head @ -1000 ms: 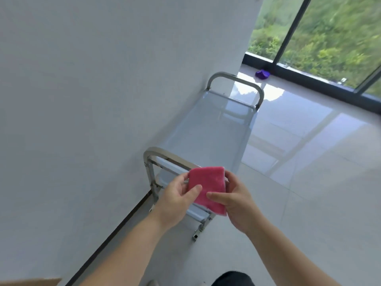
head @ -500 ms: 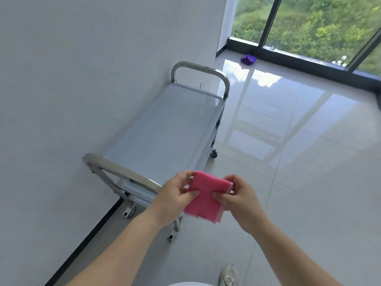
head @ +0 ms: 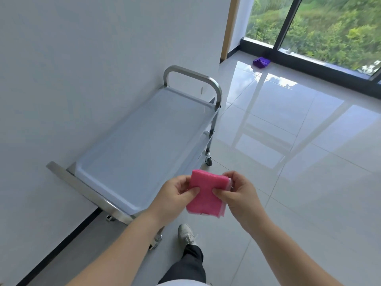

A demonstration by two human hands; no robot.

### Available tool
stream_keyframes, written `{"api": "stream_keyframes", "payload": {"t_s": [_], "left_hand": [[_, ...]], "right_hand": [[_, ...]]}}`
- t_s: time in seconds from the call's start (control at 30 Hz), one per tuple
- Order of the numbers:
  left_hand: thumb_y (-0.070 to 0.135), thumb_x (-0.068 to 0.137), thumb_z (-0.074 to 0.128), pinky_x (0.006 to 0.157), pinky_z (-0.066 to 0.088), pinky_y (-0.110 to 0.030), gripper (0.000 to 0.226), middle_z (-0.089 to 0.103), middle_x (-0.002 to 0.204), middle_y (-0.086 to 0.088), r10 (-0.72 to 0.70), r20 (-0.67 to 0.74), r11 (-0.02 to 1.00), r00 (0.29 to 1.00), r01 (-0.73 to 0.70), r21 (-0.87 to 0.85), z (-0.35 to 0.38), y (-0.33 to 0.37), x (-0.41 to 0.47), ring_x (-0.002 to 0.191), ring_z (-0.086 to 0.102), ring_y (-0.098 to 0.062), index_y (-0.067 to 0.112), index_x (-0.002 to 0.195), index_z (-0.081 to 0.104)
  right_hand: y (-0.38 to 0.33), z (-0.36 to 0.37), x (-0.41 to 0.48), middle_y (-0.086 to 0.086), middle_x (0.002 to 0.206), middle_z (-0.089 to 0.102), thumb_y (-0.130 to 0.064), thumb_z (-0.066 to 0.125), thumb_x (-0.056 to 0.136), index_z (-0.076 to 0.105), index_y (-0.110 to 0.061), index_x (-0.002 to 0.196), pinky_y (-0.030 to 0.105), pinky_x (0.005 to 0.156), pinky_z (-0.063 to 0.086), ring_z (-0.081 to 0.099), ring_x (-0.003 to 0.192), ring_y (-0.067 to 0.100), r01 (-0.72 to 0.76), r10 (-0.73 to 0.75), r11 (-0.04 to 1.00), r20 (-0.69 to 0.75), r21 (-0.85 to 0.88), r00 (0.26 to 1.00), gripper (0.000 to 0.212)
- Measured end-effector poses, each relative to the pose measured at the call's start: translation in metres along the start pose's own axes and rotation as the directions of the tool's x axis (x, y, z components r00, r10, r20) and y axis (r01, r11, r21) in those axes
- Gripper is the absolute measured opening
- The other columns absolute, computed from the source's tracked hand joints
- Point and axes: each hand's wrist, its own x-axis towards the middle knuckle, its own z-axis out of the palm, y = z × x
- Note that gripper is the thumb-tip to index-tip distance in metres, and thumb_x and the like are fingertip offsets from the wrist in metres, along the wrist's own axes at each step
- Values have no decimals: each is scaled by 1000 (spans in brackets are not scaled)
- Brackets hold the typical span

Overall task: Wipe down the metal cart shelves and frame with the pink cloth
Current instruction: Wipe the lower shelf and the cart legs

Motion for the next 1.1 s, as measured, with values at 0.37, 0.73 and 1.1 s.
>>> {"api": "stream_keyframes", "payload": {"t_s": [0.37, 0.73, 1.1], "left_hand": [[22, 86, 63, 86, 53, -40, 19, 72, 88, -8, 65, 33, 997, 997, -64, -37, 3, 36, 151, 83, 66, -18, 7, 94, 69], [5, 93, 54, 90, 51, -50, 17, 72, 92, -8, 33, -320, 999, 947, -38, -12, -8, 53, 216, 88, 67, -22, 10, 100, 69], [28, 81, 59, 88, 51, -53, 16, 70, 93, -16, -77, -820, 995, 567, -9, -100, 74, 50, 194, 84, 65, -28, 24, 93, 69]], "right_hand": [[-59, -44, 137, -2, 64, 55, -2, 74, 65, 57, -11, 82, 24, 54, 42, 50, 62, 14, 48, -48, 996, -7, -69, 999, 25], [-78, -36, 261, 1, 72, 59, 8, 69, 77, 59, -15, 84, 27, 61, 44, 53, 67, 15, 65, -14, 979, 254, -193, 967, 26], [-89, -36, 320, -3, 72, 59, 4, 66, 82, 58, -16, 90, 11, 43, 40, 53, 55, 2, 226, 90, 927, 765, -299, 638, 23]]}}
